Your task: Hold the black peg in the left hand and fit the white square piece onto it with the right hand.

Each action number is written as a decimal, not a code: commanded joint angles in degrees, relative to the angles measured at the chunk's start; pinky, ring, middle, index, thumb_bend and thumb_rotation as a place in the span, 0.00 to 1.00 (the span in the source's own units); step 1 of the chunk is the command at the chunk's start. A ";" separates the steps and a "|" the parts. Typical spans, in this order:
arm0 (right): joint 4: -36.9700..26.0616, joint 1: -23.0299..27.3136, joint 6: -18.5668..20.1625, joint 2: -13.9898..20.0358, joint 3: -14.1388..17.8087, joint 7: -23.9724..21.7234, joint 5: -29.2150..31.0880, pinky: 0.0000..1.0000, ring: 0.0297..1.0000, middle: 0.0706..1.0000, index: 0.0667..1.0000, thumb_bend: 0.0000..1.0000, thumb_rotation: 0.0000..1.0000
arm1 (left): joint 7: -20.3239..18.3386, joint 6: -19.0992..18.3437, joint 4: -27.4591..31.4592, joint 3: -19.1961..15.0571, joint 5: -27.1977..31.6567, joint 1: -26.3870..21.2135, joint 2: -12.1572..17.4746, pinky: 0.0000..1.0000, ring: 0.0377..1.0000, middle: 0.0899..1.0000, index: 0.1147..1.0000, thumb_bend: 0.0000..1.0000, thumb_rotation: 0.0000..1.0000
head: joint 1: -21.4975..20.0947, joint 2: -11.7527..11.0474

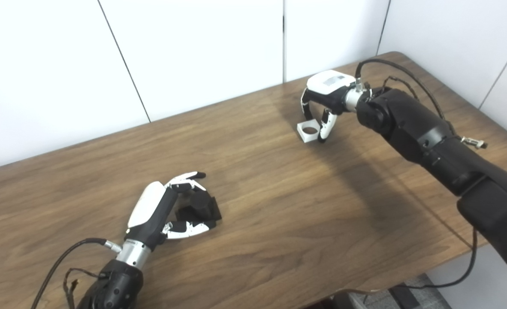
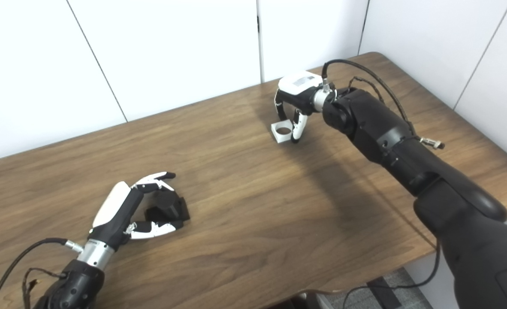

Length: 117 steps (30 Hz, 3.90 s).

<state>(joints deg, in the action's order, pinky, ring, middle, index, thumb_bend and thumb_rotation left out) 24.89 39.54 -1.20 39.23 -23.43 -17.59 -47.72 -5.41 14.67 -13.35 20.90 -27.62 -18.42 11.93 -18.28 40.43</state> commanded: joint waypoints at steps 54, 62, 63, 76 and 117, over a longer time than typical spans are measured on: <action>-27.34 1.32 -3.51 0.65 10.91 -7.04 12.79 0.95 0.89 0.76 0.44 0.52 0.14 | -1.18 -4.27 -1.08 1.16 -3.63 -0.07 -2.22 0.73 0.86 0.82 0.42 0.52 0.07 | 12.09 2.04; -32.11 0.37 -1.91 0.06 11.41 -11.11 16.50 0.86 0.88 0.76 0.44 0.52 0.14 | -0.40 -5.45 -1.87 1.40 -4.37 -0.60 -4.16 0.72 0.85 0.81 0.42 0.52 0.07 | 19.17 2.71; -32.39 0.30 -1.86 -0.10 11.46 -11.32 16.60 0.86 0.88 0.76 0.44 0.52 0.14 | -0.23 -5.47 -2.05 1.43 -4.44 -0.66 -4.31 0.72 0.85 0.81 0.42 0.52 0.07 | 19.80 2.74; -35.87 0.47 -2.96 -3.92 9.95 -14.41 21.10 0.81 0.86 0.76 0.44 0.52 0.14 | 1.25 -5.81 -3.29 2.05 -4.97 -1.45 -4.51 0.70 0.85 0.81 0.42 0.52 0.07 | 21.02 2.71; -28.29 1.21 -1.16 -16.12 3.23 -15.17 13.70 0.84 0.86 0.76 0.44 0.52 0.14 | 2.13 -5.99 -3.52 3.15 -4.65 -1.35 -4.58 0.71 0.85 0.81 0.42 0.52 0.07 | 20.96 3.18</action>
<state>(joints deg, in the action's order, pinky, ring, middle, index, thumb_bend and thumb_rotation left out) -2.79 37.31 -0.79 22.94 -20.97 -34.58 -34.05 -0.73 10.36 -15.36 22.73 -31.62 -20.24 7.59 2.64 43.59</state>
